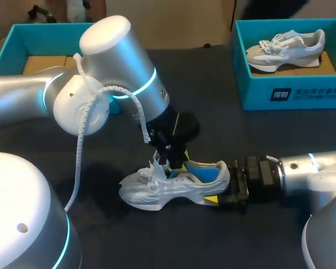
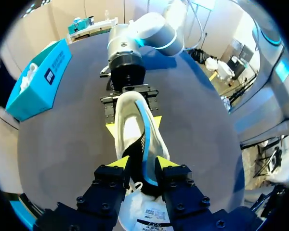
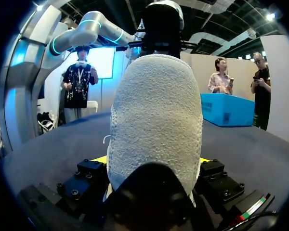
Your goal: Take the shoe out of the shoebox, open the shoe tongue, remove and reinsert the insole, then place the shoe into the shoebox
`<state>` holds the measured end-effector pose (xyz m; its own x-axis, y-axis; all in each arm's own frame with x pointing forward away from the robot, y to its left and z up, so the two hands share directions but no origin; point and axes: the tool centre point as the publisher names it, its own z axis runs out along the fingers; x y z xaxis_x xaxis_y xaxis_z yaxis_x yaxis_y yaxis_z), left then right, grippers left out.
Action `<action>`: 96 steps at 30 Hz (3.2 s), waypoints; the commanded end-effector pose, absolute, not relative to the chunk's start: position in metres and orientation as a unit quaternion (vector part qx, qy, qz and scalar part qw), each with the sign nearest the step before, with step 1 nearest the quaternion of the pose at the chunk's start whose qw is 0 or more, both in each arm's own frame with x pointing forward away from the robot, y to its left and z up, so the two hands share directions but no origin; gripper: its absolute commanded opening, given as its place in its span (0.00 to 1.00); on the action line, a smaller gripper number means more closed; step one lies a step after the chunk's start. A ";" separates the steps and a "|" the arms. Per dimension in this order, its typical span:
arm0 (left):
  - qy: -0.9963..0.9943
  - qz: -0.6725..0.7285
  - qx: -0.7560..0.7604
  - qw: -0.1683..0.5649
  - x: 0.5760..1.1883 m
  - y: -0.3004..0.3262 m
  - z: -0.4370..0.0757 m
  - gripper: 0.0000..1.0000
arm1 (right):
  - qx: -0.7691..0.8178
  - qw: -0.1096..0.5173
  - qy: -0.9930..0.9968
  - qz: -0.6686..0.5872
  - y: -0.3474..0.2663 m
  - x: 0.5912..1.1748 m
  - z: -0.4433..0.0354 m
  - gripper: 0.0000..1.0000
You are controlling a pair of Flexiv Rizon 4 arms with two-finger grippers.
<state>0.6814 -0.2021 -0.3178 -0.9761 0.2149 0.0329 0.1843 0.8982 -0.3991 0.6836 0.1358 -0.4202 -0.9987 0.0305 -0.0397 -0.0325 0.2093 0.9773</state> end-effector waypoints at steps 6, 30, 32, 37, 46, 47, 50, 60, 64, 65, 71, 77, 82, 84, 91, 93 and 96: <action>-0.975 0.172 -0.143 0.001 0.677 -0.216 -0.315 0.34 | 0.000 0.026 0.778 0.628 0.139 0.682 -0.423 0.00; -0.971 0.161 -0.175 -0.023 0.677 -0.227 -0.315 0.16 | 0.000 0.026 0.778 0.628 0.139 0.682 -0.423 0.00; -0.970 0.162 -0.179 -0.024 0.676 -0.228 -0.314 0.09 | 0.000 0.026 0.778 0.628 0.139 0.682 -0.423 0.00; -0.968 0.164 -0.189 -0.025 0.674 -0.229 -0.309 0.00 | 0.000 0.026 0.778 0.628 0.139 0.682 -0.423 0.00; -0.967 0.164 -0.195 -0.028 0.672 -0.229 -0.300 0.00 | 0.000 0.026 0.778 0.628 0.139 0.682 -0.423 0.00; -0.967 0.165 -0.195 -0.026 0.672 -0.228 -0.298 0.00 | 0.000 0.026 0.778 0.628 0.139 0.682 -0.423 0.00; -0.967 0.166 -0.193 -0.024 0.671 -0.228 -0.292 0.00 | 0.000 0.026 0.778 0.628 0.139 0.682 -0.423 0.00; -0.965 0.164 -0.202 -0.032 0.662 -0.230 -0.282 0.00 | 0.000 0.026 0.778 0.628 0.139 0.682 -0.423 0.00; -0.967 0.158 -0.196 -0.026 0.662 -0.231 -0.285 0.00 | 0.000 0.026 0.778 0.628 0.139 0.682 -0.423 0.00; -0.968 0.157 -0.194 -0.023 0.663 -0.232 -0.286 0.00 | 0.000 0.026 0.778 0.628 0.139 0.682 -0.423 0.00; -0.970 0.150 -0.192 -0.019 0.663 -0.234 -0.290 0.41 | 0.000 0.026 0.778 0.628 0.139 0.682 -0.423 0.00; -0.970 0.144 -0.192 -0.017 0.663 -0.238 -0.296 0.43 | 0.000 0.026 0.778 0.628 0.139 0.682 -0.423 0.00; -0.974 0.143 -0.177 -0.007 0.673 -0.243 -0.299 0.40 | 0.000 0.026 0.778 0.628 0.139 0.682 -0.423 0.00; -0.975 0.143 -0.170 -0.007 0.677 -0.244 -0.300 0.38 | 0.000 0.026 0.778 0.628 0.139 0.682 -0.423 0.00; -0.976 0.138 -0.168 -0.009 0.681 -0.247 -0.303 0.38 | 0.000 0.026 0.778 0.628 0.139 0.682 -0.423 0.00; -0.976 0.136 -0.167 -0.008 0.682 -0.249 -0.306 0.37 | 0.000 0.026 0.778 0.628 0.139 0.682 -0.423 0.00; -0.977 0.131 -0.165 -0.008 0.684 -0.251 -0.309 0.36 | 0.000 0.026 0.778 0.628 0.139 0.682 -0.423 0.00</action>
<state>0.6823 -0.2444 -0.3059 -0.9452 0.3203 -0.0639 0.3256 0.9086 -0.2618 0.6836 0.1359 -0.4202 -0.9987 0.0304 -0.0398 -0.0325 0.2093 0.9773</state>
